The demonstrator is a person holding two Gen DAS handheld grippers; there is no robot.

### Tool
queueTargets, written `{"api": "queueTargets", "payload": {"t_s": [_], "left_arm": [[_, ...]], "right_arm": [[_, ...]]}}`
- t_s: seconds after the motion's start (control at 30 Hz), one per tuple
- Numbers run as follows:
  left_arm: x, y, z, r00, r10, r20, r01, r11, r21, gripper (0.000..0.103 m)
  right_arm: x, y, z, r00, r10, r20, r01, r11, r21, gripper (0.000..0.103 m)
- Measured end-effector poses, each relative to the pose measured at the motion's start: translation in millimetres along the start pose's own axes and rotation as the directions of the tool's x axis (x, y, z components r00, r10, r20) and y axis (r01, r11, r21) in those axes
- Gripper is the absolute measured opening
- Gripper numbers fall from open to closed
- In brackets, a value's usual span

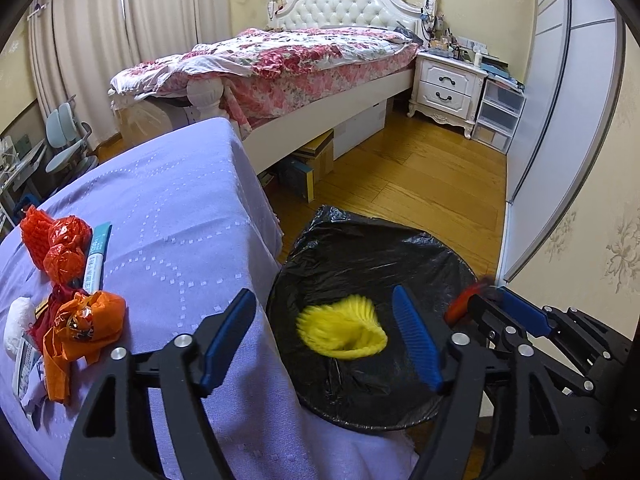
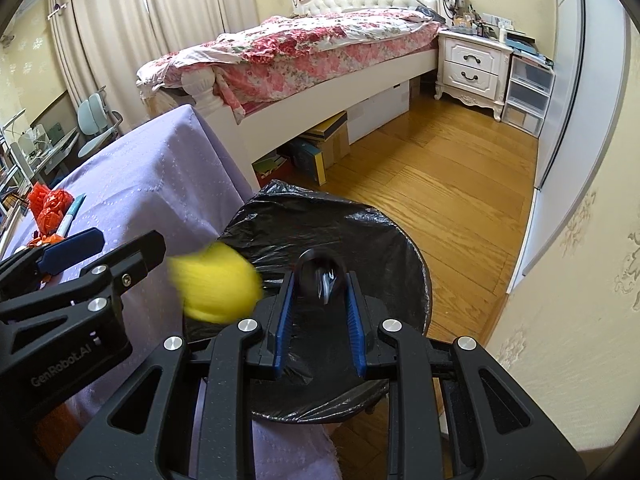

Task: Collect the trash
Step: 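Carry the yellow net and red can over the black bin and release both, then grasp the white-grey wrapper packet with the left tool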

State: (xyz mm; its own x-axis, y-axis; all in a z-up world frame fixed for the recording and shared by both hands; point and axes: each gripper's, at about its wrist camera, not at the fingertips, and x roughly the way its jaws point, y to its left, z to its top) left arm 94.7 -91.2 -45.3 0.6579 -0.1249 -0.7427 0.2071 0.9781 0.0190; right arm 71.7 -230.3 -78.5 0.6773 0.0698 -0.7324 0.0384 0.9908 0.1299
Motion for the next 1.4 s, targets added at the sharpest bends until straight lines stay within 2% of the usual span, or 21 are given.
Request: {"api": "queueTargets", "payload": {"t_s": [0.2, 0.23, 0.27, 0.3, 0.6, 0.9, 1.4], "left_arm": [[-4.6, 4.4, 1.8, 1.0, 0.003, 0.012, -0.003, 1.0, -0.025, 0.08], [-4.8, 5.5, 2.7, 1.0, 0.002, 0.015, -0.001, 1.0, -0.03, 0.08], [-4.8, 6.2, 4.0, 1.0, 0.0, 0.015, 0.001, 0.999, -0.033, 0.08], [-5.1, 6.5, 4.7, 1.0, -0.001, 0.013, 0.001, 0.999, -0.035, 0.081], [-19.8, 24.1, -3.4, 0.999, 0.046, 0.018, -0.046, 0.998, -0.036, 0.081], [-44.0, 91.7, -37.3, 0.992, 0.126, -0.02, -0.127, 0.981, -0.145, 0.081], [-100.6, 177.4, -85.2, 0.97, 0.242, -0.009, -0.236, 0.932, -0.274, 0.081]], "right_arm": [[-2.7, 0.0, -1.1, 1.0, -0.016, 0.005, 0.016, 1.0, -0.003, 0.027], [-3.0, -0.3, -1.3, 1.0, -0.017, 0.005, 0.017, 1.0, -0.002, 0.03], [-4.0, -0.6, -1.1, 1.0, -0.02, 0.007, 0.02, 1.0, 0.0, 0.038], [-4.8, -0.7, -0.8, 1.0, -0.022, 0.012, 0.022, 1.0, 0.002, 0.039], [-12.3, 12.9, -3.1, 1.0, 0.004, 0.008, -0.004, 1.0, -0.014, 0.044], [-20.3, 52.9, -9.4, 0.998, 0.064, -0.012, -0.065, 0.995, -0.08, 0.045], [-34.9, 144.4, -26.1, 0.983, 0.172, -0.056, -0.181, 0.953, -0.242, 0.048]]}}
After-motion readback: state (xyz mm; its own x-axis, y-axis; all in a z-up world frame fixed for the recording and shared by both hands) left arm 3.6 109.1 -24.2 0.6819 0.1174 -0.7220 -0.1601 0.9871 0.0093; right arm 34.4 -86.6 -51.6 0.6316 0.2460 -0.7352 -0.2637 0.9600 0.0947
